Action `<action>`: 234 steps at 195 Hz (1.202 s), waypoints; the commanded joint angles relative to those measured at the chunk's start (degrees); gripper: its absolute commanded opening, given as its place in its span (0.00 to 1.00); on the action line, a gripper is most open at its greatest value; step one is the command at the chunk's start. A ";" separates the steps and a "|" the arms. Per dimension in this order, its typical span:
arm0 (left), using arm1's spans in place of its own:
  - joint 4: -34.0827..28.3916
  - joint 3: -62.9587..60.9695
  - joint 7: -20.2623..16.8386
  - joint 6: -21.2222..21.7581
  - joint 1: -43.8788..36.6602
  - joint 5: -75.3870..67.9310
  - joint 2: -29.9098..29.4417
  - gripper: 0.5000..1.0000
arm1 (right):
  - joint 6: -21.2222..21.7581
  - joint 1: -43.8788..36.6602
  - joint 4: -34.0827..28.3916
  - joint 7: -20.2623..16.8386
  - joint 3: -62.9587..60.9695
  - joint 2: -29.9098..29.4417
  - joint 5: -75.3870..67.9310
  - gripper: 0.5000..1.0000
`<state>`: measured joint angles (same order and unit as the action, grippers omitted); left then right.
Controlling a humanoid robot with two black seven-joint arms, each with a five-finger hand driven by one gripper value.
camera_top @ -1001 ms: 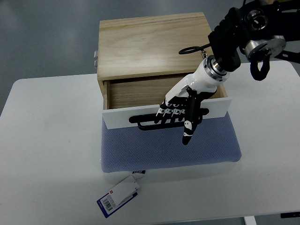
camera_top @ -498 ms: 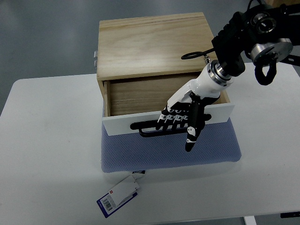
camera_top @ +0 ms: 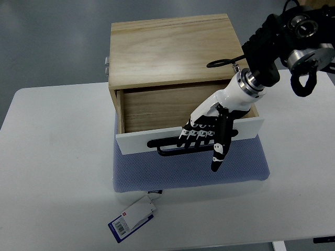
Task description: Open wood drawer with right hand
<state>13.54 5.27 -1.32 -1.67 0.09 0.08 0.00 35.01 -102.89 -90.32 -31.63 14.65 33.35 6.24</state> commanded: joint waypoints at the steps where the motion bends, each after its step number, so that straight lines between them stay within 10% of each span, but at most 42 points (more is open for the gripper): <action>1: 0.00 0.00 0.00 0.00 0.00 0.00 0.00 1.00 | -0.01 -0.21 0.23 -0.01 -0.23 0.75 0.00 0.89; 128: 0.09 -0.17 0.00 0.09 0.00 -0.08 0.00 1.00 | -0.01 -4.69 4.45 0.08 -6.21 7.34 -0.09 0.89; 234: 0.44 -0.17 0.00 0.00 0.00 -0.08 0.00 1.00 | -0.01 16.58 31.87 9.39 -32.84 13.93 -1.67 0.89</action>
<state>14.05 5.07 -1.31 -1.66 0.09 0.00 0.00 35.00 -93.53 -65.65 -26.33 -11.22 48.54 4.58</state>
